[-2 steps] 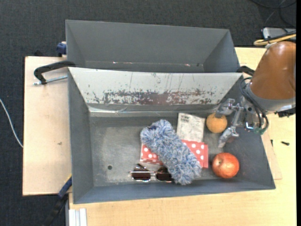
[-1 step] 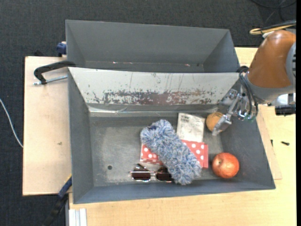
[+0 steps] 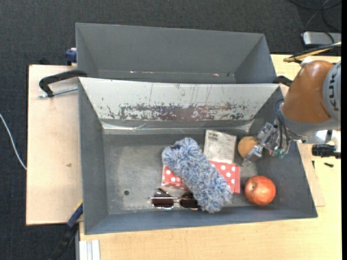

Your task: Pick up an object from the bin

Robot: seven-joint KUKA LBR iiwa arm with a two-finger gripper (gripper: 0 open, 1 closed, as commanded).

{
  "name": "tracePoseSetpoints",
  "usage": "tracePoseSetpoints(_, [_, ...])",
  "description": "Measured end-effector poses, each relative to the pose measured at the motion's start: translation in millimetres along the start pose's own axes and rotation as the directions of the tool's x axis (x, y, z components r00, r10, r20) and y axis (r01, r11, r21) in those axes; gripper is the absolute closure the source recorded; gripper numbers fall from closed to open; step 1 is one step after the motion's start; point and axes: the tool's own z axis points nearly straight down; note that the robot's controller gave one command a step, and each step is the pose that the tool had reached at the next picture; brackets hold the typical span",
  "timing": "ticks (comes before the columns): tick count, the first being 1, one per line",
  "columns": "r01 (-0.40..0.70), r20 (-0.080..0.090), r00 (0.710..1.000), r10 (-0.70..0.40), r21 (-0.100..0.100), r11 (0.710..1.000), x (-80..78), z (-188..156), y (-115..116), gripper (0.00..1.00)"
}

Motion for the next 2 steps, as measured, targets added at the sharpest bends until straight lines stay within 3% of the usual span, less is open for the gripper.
tracePoseSetpoints(1, [0.000, 0.000, 1.000, 0.000, 0.000, 1.000, 0.0, 0.0, 0.0, 1.00])
tracePoseSetpoints(2, [-0.013, -0.001, 1.000, 0.013, 0.000, 1.000, 0.0, -34.7, 0.2, 1.00])
